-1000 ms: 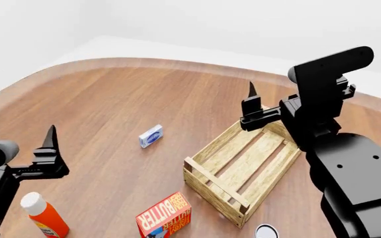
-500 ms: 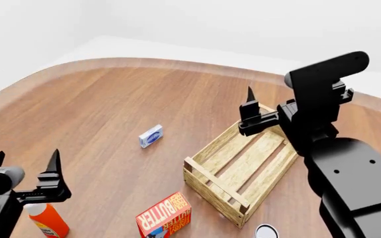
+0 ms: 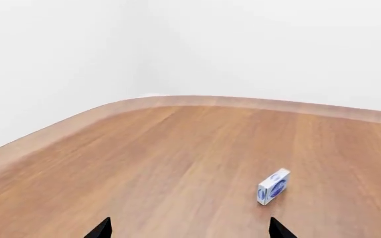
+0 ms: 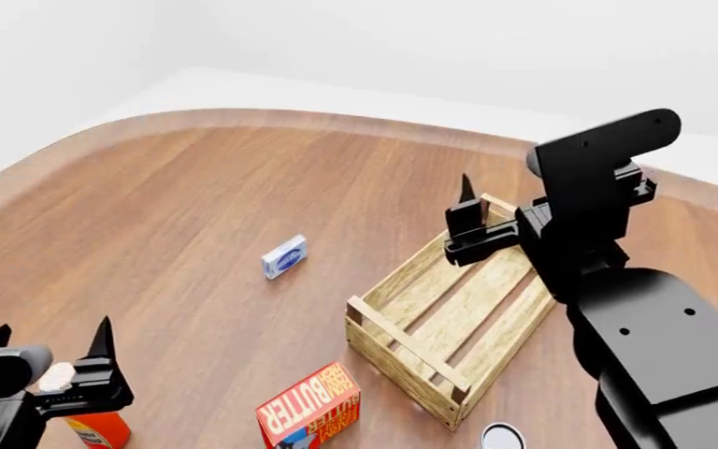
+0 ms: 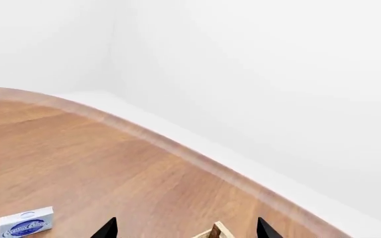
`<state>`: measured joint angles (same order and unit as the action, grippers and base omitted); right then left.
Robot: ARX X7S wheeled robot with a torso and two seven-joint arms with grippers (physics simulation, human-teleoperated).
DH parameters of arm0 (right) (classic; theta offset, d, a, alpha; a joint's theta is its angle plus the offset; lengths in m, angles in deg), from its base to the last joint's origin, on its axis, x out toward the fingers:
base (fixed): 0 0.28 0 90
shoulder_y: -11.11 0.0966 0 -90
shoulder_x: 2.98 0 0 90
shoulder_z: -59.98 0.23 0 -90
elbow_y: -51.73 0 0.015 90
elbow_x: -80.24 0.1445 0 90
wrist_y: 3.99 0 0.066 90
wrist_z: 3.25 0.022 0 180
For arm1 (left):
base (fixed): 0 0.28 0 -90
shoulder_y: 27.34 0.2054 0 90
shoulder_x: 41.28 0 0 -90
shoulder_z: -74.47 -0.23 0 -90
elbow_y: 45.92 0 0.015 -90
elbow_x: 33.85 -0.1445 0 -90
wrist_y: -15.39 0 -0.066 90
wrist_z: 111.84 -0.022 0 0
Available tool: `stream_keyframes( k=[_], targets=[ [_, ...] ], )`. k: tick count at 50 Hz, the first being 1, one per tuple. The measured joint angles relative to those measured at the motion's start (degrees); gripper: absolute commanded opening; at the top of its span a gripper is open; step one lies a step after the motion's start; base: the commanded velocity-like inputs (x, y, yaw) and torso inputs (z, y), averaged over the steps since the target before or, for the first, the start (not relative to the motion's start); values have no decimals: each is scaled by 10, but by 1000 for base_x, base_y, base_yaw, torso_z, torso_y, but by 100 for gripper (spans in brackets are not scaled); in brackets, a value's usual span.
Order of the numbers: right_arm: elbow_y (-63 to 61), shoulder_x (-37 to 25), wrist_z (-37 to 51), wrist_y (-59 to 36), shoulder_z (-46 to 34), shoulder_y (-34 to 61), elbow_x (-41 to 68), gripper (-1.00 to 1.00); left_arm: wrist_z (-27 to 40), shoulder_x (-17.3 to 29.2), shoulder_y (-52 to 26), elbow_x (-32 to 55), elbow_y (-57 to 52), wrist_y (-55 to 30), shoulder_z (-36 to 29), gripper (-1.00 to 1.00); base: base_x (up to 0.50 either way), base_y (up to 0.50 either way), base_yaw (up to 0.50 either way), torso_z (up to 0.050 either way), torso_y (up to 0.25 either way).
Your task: Pick up the ketchup, and put it in the wooden tray.
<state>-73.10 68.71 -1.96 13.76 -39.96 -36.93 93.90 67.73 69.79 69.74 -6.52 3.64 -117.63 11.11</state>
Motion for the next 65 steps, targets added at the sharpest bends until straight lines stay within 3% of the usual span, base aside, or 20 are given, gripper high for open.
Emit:
stream_keyframes(
  k=[35, 65],
  targets=[
    [-10, 1, 11, -9, -7, -8, 6, 100, 0, -9, 42, -2, 29, 3, -4, 100, 0, 0, 0, 0, 0],
    [-19, 5, 24, -36, -8, -1, 12, 100, 32, -3, 12, -22, 93, -25, -30, 100, 0, 0, 0, 0, 0]
  ],
)
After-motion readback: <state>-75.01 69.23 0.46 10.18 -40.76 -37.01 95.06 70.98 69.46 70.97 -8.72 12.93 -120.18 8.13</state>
